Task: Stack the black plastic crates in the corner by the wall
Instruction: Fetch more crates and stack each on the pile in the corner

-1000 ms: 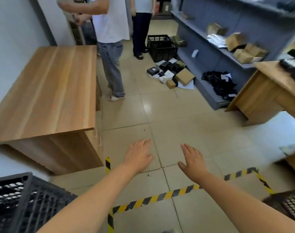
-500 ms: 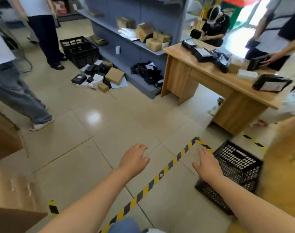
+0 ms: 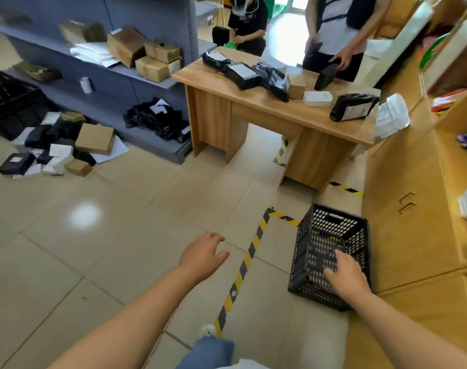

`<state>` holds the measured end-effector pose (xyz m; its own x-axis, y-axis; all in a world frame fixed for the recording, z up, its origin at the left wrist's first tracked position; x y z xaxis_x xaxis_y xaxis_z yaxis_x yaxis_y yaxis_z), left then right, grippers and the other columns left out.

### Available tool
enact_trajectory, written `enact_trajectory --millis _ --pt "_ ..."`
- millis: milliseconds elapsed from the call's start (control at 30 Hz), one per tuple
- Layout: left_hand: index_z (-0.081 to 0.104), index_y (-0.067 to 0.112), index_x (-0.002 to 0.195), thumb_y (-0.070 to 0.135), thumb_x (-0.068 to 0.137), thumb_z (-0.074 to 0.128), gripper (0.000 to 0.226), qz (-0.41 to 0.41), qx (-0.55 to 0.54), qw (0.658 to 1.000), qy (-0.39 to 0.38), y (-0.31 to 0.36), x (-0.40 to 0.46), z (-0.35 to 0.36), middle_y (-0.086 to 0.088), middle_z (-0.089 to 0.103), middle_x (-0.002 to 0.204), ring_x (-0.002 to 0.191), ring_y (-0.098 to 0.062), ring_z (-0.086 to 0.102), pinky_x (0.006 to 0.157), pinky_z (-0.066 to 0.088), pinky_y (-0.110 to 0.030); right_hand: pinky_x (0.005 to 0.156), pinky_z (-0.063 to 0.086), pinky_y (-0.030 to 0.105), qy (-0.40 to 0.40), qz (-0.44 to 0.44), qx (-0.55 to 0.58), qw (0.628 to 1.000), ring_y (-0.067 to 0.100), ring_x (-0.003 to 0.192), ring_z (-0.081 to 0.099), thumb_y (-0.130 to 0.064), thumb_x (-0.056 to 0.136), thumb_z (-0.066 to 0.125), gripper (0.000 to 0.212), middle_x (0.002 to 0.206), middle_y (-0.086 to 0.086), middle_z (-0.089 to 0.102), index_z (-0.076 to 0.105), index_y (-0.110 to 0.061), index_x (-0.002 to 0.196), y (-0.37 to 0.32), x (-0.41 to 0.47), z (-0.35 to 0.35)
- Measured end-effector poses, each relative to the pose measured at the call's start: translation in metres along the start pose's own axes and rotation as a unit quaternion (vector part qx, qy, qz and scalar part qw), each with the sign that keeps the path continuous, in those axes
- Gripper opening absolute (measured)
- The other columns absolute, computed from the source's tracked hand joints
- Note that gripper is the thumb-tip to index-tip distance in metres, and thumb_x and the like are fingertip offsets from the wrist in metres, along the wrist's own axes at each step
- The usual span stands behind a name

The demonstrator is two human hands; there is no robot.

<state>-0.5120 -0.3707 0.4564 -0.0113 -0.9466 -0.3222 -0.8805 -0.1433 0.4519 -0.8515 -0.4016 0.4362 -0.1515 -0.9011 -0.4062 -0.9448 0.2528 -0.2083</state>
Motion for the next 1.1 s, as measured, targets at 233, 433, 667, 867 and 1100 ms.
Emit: enact_trajectory --millis 233,433,667,867,1100 --pt "0.046 0.020 0.137 0.039 0.094 0.042 0.047 0.042 0.025 0.996 -0.072 -0.004 0.092 -0.009 0.001 0.050 0.139 0.122 -0.017 0.051 0.095 0.042 -0.030 0.108 0.035 0.041 0.012 0.096 0.085 0.992 0.027 0.135 0.033 -0.029 0.092 0.053 0.063 0.149 0.008 0.033 0.026 -0.012 0.146 -0.009 0.037 0.002" --pt "0.045 0.020 0.138 0.037 0.095 0.043 0.046 0.100 0.036 0.988 -0.111 0.040 0.148 0.010 0.000 0.050 0.139 0.122 -0.018 0.051 0.096 0.043 -0.032 0.107 0.033 0.040 0.025 0.155 0.117 0.981 0.029 0.134 0.033 -0.025 0.091 0.054 0.061 0.147 0.012 0.035 0.029 -0.009 0.145 0.013 0.051 0.000" --pt "0.046 0.019 0.137 0.032 0.095 0.043 0.043 0.138 0.060 0.980 -0.134 0.103 0.201 0.036 -0.002 0.054 0.134 0.116 -0.019 0.054 0.091 0.044 -0.030 0.107 0.036 0.043 0.022 0.192 0.159 0.968 0.033 0.129 0.039 -0.023 0.088 0.056 0.058 0.142 0.016 0.041 0.036 -0.007 0.141 0.071 0.083 -0.007" --pt "0.045 0.019 0.139 0.033 0.096 0.043 0.045 0.134 0.089 0.975 -0.152 0.159 0.257 0.065 0.000 0.052 0.137 0.119 -0.018 0.054 0.094 0.044 -0.031 0.107 0.034 0.042 0.000 0.202 0.165 0.965 0.031 0.132 0.035 -0.021 0.090 0.053 0.057 0.145 0.013 0.037 0.033 -0.006 0.142 0.127 0.132 -0.017" --pt "0.045 0.019 0.138 0.030 0.096 0.042 0.043 0.144 0.125 0.960 -0.203 0.239 0.323 0.124 -0.003 0.052 0.136 0.119 -0.021 0.052 0.094 0.043 -0.031 0.110 0.032 0.038 -0.037 0.227 0.177 0.957 0.027 0.136 0.032 -0.024 0.092 0.050 0.061 0.150 0.008 0.033 0.028 -0.010 0.146 0.202 0.186 -0.017"
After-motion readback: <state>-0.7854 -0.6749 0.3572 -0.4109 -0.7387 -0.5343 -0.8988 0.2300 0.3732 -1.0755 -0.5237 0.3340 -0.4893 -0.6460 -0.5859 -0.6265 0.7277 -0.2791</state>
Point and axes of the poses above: each hand's wrist, its own x-axis towards the middle knuckle, its own z-axis out of the palm, y = z × x, the point moved 8 cm from there along x, towards the middle knuckle
